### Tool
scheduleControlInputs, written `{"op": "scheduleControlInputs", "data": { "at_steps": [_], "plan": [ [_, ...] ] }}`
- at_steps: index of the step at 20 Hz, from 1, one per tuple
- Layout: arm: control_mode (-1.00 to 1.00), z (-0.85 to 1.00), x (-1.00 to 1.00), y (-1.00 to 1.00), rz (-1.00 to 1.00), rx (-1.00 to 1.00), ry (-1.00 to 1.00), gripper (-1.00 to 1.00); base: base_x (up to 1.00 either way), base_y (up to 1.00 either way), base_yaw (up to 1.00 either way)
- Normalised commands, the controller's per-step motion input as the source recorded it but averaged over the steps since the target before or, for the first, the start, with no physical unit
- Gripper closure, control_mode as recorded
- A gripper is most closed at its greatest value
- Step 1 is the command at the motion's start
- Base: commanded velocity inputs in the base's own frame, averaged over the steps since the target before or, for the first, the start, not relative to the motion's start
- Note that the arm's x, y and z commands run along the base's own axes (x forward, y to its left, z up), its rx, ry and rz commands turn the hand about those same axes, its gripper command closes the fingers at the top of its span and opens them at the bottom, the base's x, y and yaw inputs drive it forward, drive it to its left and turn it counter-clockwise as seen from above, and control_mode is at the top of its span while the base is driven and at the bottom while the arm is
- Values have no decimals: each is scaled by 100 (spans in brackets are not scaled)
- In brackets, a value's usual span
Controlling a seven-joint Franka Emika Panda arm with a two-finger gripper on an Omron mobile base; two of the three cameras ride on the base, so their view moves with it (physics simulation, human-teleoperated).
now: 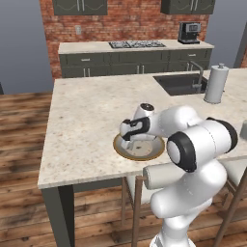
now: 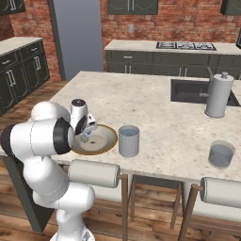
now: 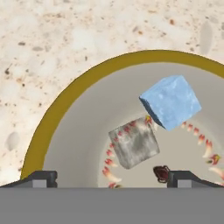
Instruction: There are four ice cubes in the ice bowl. Place two ice cubes in each glass of water.
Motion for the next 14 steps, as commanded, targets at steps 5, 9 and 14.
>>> {"op": "scheduleControlInputs", "data": {
  "at_steps": [5, 9, 14],
  "plan": [
    [-100, -33, 16, 0, 0, 0, 9, -100, 0, 0, 0],
    [-100, -37, 6, 0, 0, 0, 8, -100, 0, 0, 0],
    [-100, -12, 34, 0, 0, 0, 0, -100, 0, 0, 0]
  ]
}}
